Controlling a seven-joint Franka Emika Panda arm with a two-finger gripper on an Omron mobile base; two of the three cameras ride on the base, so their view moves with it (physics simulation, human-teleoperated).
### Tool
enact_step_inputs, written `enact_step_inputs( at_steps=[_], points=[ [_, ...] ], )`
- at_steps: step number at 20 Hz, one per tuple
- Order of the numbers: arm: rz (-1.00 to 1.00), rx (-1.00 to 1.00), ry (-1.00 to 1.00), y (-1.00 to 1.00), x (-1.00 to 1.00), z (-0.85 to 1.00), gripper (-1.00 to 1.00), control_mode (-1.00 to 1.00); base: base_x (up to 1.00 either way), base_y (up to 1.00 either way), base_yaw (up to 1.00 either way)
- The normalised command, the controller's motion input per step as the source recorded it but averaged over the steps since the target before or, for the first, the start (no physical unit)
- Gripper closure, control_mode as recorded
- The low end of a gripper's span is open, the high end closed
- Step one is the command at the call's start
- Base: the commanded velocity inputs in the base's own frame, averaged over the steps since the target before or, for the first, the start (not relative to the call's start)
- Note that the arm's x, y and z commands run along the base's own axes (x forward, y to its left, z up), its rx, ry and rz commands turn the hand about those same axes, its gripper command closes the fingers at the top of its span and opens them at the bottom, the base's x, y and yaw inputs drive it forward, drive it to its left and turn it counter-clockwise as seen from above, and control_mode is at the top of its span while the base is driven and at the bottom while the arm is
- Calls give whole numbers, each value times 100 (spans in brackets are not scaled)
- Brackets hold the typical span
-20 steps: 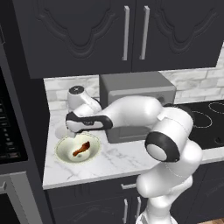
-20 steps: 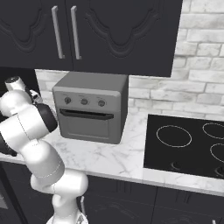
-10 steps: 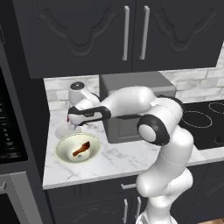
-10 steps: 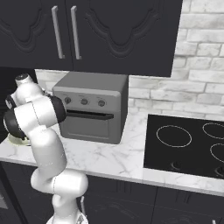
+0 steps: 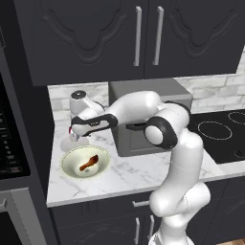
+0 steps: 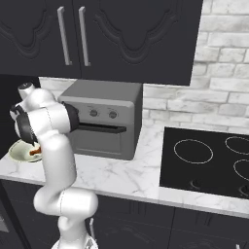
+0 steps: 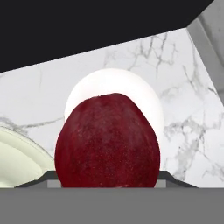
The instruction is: Remove the pear from the bowl and place it on the small plate. Then place the bowl with only the chicken drumstick in the microwave, close the door, and press the start button to microwave the chicken drumstick.
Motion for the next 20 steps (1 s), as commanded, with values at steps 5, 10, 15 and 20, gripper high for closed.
enact_step_inputs(
  at_steps=[5,10,15,20],
  points=[
    [-3,0,0,21,1,-26,100,-100,0,0,0],
    [-12,0,0,17,11,-18,100,-100,0,0,0],
    [-9,0,3,1,20,-30,100,-100,0,0,0],
    [-7,0,3,0,28,-27,100,-100,0,0,0]
  ],
)
